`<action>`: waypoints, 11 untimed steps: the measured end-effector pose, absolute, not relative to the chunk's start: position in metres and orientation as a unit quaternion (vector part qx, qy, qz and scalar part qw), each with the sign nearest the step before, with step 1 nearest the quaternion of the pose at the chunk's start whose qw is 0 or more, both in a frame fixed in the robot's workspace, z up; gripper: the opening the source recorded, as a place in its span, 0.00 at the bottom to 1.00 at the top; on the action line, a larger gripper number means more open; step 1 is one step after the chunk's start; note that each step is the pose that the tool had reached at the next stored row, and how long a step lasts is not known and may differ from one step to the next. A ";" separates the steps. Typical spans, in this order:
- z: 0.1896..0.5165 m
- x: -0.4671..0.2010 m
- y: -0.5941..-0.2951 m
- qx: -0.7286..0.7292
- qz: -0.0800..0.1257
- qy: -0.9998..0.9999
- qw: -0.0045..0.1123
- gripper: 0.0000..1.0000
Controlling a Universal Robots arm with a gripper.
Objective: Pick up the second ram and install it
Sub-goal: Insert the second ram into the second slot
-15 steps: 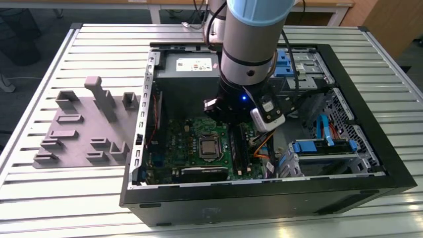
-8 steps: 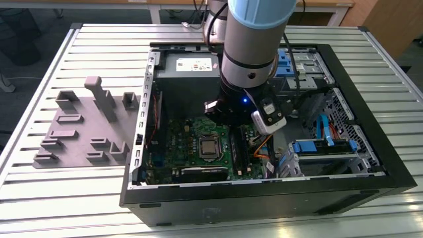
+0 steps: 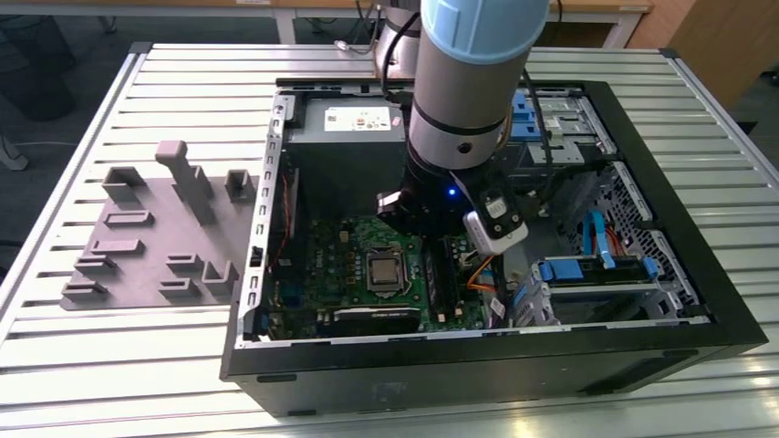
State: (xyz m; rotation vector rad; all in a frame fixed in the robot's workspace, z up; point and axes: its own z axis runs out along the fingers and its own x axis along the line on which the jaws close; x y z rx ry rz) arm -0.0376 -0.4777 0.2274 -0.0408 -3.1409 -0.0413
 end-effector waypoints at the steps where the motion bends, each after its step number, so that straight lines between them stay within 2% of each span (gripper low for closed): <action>1: 0.227 -0.038 -0.478 -0.013 -0.013 -1.000 0.000 0.14; 11: 0.227 -0.034 -0.479 -0.015 -0.013 -1.000 0.000 0.14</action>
